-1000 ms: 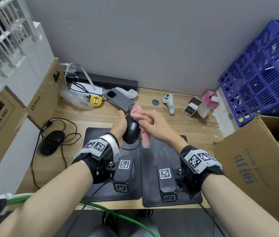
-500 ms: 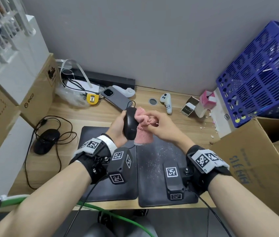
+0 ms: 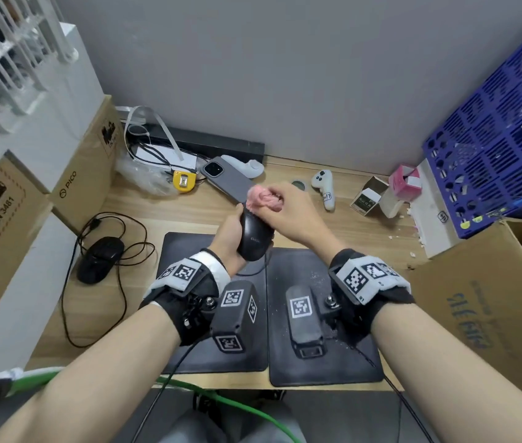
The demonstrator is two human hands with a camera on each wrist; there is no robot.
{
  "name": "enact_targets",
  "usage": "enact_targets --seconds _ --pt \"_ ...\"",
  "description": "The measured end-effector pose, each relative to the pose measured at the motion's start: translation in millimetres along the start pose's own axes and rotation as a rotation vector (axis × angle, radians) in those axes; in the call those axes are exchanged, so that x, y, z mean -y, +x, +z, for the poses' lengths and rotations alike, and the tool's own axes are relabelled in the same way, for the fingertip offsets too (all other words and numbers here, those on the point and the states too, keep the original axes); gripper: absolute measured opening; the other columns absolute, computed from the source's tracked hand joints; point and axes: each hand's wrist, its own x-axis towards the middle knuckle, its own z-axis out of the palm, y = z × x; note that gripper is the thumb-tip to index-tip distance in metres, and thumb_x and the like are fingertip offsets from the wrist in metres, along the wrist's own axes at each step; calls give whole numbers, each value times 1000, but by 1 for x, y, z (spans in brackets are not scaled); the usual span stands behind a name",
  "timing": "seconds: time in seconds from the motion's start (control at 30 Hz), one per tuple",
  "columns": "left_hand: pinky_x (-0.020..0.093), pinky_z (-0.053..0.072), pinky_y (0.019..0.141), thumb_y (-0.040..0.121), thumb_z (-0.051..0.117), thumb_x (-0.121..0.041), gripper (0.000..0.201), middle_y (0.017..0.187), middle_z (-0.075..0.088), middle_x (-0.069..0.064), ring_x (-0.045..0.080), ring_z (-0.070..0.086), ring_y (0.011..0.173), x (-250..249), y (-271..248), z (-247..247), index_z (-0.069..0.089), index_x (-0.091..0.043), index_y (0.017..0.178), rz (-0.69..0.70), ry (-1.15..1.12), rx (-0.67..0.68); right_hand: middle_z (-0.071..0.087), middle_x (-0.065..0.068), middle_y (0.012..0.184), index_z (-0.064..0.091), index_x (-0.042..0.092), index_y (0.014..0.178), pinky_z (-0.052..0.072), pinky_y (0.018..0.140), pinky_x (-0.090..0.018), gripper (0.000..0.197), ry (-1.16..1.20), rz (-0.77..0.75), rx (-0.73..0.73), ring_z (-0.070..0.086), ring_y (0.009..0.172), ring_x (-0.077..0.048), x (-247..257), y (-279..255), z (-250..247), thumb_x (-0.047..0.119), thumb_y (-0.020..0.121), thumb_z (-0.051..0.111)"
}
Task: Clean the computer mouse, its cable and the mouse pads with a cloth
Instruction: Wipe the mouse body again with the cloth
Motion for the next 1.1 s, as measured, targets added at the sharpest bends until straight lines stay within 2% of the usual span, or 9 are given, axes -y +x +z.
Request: enact_targets --seconds 0.1,0.17,0.33,0.53,0.63,0.8,0.87,0.97,1.1 --pt "27 53 60 98 41 -28 24 81 67 7 19 65 69 -3 4 -3 60 -15 95 14 -23 -2 59 2 84 57 35 76 36 69 -19 20 -13 -166 119 52 80 -14 5 -11 2 29 77 76" --pt "26 56 55 102 32 -31 33 78 69 9 20 68 67 -5 5 -3 59 -13 96 -14 -51 17 55 8 80 58 33 75 35 71 -17 19 -25 -198 160 51 79 -12 5 -15 0 30 76 77" --pt "23 54 52 101 20 -56 60 78 72 9 19 69 63 -7 -8 11 62 -13 102 -24 133 66 61 -5 86 63 19 82 40 68 -27 13 99 -31 21 54 78 -17 -9 -8 -10 27 81 73" --pt "25 51 52 100 29 -56 54 82 69 8 20 65 62 -13 -21 10 63 -15 107 -15 311 54 65 -3 88 65 11 94 44 69 -27 20 80 188 -149 59 84 -18 -28 10 -20 31 89 62" --pt "26 52 55 99 29 -57 57 95 70 13 22 65 65 -23 -24 4 64 -13 111 -4 240 56 67 -2 90 62 18 92 52 78 -38 13 281 294 -156 64 90 -23 -36 7 -18 28 93 54" --pt "24 50 49 97 21 -61 70 86 65 15 24 59 62 -31 -26 -4 64 -6 105 -121 99 130 68 -3 76 61 15 92 51 65 -32 27 844 516 89 62 71 -17 -25 -13 -11 25 102 39" --pt "24 49 46 100 24 -53 62 81 64 17 25 59 56 -29 -26 -4 62 -4 108 -127 141 85 71 -6 82 63 13 99 53 70 -36 32 998 528 168 64 73 -18 -23 -19 -2 25 103 34" --pt "24 51 48 101 33 -35 45 79 64 18 25 59 59 -24 -33 -6 62 -2 109 -179 220 96 66 -10 90 61 6 112 51 57 -28 34 1162 577 154 62 65 -15 -20 -21 9 23 103 33" --pt "21 50 48 98 34 -30 37 73 64 15 22 60 55 -23 -46 -16 62 -7 95 -267 228 136 68 -16 104 58 -2 119 54 58 -28 38 1350 647 187 65 88 -24 -17 -21 16 23 102 33"
